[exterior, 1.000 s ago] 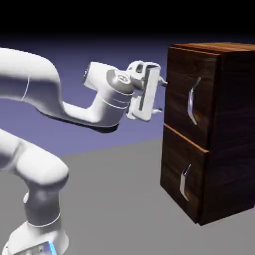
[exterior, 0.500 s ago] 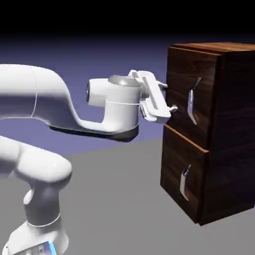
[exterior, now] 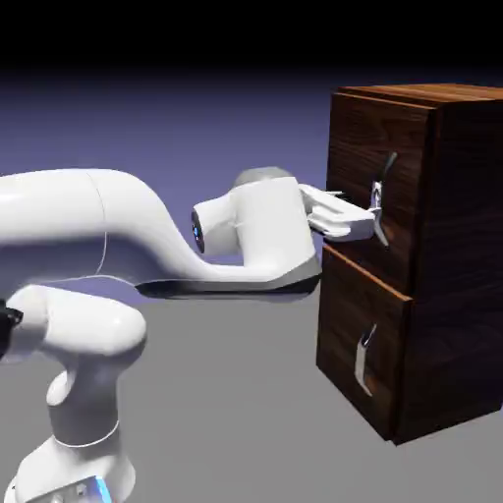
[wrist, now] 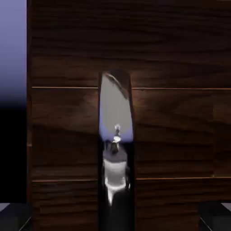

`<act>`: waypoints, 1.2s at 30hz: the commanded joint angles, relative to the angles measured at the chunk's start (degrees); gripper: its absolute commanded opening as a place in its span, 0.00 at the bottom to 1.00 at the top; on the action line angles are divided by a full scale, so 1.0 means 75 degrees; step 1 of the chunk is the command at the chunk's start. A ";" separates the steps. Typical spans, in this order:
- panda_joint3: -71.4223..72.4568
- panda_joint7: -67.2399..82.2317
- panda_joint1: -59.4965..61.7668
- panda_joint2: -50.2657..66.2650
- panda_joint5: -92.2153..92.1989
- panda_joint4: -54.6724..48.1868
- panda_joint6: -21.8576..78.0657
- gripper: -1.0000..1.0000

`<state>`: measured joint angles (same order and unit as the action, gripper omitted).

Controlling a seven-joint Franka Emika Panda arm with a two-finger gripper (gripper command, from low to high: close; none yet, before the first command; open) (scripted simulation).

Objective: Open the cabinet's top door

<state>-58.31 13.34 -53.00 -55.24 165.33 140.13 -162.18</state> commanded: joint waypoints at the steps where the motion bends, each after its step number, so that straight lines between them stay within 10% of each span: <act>1: -0.0161 -0.0042 -0.0277 0.0133 0.0049 -0.0194 0.0070 0.50; 2: -0.0295 -0.0076 -0.0508 0.0245 0.0090 -0.0356 0.0128 0.50; 3: -0.0295 -0.0076 -0.0508 0.0245 0.0090 -0.0356 0.0128 0.00; 15: 0.2469 -0.2641 0.2536 0.1744 0.0094 0.0500 0.0574 0.00; 36: 0.7163 0.0556 0.5228 0.0220 -0.6837 0.3003 0.3645 0.00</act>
<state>-4.59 17.56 -13.78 -53.60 114.04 162.64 -134.79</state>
